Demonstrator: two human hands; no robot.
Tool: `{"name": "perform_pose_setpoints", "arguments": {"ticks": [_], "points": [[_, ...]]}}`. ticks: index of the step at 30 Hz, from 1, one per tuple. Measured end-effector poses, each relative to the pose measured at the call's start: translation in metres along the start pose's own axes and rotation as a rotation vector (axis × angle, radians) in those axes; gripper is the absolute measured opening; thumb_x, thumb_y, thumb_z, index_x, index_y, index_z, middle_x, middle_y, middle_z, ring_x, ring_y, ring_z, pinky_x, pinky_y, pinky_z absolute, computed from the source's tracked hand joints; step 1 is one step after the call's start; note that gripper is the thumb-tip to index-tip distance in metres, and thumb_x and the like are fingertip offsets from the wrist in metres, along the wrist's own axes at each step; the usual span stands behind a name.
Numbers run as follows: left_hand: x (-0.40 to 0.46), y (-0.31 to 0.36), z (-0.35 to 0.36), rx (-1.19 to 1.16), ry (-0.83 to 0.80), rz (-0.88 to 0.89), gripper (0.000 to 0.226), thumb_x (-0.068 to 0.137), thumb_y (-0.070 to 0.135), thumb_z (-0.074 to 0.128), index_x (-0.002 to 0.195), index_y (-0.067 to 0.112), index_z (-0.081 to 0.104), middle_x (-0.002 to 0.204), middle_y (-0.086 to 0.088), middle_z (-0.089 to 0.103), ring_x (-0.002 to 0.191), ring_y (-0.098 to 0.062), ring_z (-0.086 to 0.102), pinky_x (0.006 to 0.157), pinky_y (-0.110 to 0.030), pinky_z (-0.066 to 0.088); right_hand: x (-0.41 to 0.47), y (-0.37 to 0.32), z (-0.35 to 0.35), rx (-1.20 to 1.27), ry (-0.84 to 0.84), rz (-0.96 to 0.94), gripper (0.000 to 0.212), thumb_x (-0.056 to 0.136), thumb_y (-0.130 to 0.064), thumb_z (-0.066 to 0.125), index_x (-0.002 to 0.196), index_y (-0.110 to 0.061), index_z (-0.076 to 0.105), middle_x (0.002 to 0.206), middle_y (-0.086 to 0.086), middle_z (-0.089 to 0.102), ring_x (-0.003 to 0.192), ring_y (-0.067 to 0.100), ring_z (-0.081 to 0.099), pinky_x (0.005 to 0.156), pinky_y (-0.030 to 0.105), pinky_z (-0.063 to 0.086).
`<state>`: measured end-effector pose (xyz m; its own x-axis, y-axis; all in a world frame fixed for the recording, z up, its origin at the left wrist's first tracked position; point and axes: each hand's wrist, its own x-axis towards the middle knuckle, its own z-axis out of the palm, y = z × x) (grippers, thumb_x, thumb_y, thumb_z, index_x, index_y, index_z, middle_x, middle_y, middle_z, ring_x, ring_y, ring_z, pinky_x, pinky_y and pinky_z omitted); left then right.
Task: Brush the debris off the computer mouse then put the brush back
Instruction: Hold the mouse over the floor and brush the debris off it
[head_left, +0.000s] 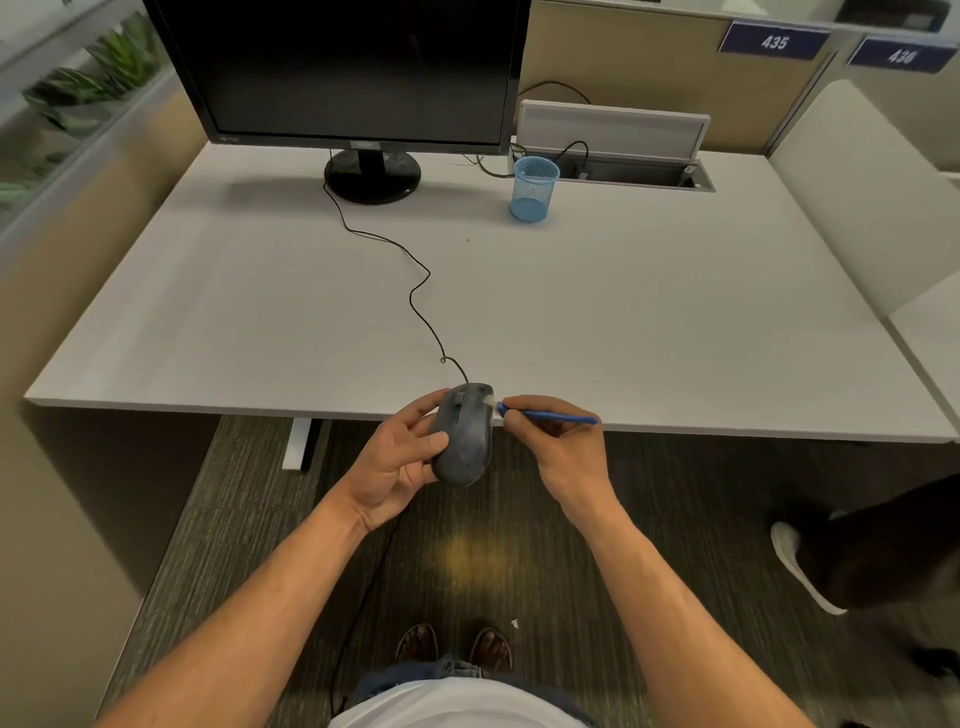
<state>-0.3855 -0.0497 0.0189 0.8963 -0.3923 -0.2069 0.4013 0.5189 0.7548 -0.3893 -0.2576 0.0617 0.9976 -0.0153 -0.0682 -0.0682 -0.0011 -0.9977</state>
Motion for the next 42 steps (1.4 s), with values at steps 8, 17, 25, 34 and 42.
{"name": "perform_pose_setpoints", "arguments": {"ticks": [8,17,25,34,42], "points": [[-0.002,-0.003,-0.009,0.032,0.054,0.014,0.061,0.084,0.005,0.066,0.142,0.014,0.050,0.139,-0.015,0.059,0.122,-0.032,0.062,0.082,-0.039,0.059,-0.042,0.006,-0.001,0.052,-0.150,0.011,0.026,0.081,-0.012,0.077,0.091,-0.036,0.082,0.099,-0.003,0.079,0.099,0.014,0.073,0.084,0.021,0.056],[0.000,-0.004,-0.008,0.061,0.041,0.003,0.065,0.083,0.004,0.066,0.144,0.015,0.047,0.139,-0.012,0.059,0.126,-0.032,0.059,0.083,-0.041,0.058,-0.039,0.010,-0.012,0.179,-0.014,0.061,0.019,0.083,-0.022,0.075,0.100,-0.014,0.078,0.094,0.013,0.078,0.086,0.026,0.076,0.074,0.028,0.062],[-0.002,-0.003,0.001,0.107,0.030,-0.025,0.086,0.068,0.022,0.089,0.144,0.016,0.048,0.140,-0.013,0.058,0.126,-0.033,0.058,0.083,-0.042,0.058,0.013,0.002,-0.002,0.179,0.162,0.129,0.012,0.096,-0.016,0.069,0.104,-0.008,0.073,0.091,0.007,0.078,0.085,0.023,0.076,0.068,0.025,0.061],[0.000,0.001,-0.001,0.116,0.133,0.013,0.065,0.080,0.007,0.070,0.142,0.015,0.049,0.136,-0.015,0.062,0.123,-0.034,0.061,0.081,-0.044,0.059,0.006,0.010,0.006,0.146,0.039,0.165,0.015,0.093,-0.015,0.072,0.104,-0.005,0.074,0.089,0.010,0.078,0.084,0.025,0.076,0.071,0.027,0.062],[0.005,0.002,0.001,0.069,0.194,0.033,0.064,0.080,0.008,0.075,0.139,0.014,0.052,0.132,-0.014,0.064,0.119,-0.031,0.064,0.079,-0.042,0.060,-0.010,0.018,0.007,0.199,0.025,0.158,0.013,0.092,-0.013,0.072,0.102,-0.005,0.075,0.090,0.013,0.078,0.082,0.024,0.075,0.069,0.026,0.062]]}}
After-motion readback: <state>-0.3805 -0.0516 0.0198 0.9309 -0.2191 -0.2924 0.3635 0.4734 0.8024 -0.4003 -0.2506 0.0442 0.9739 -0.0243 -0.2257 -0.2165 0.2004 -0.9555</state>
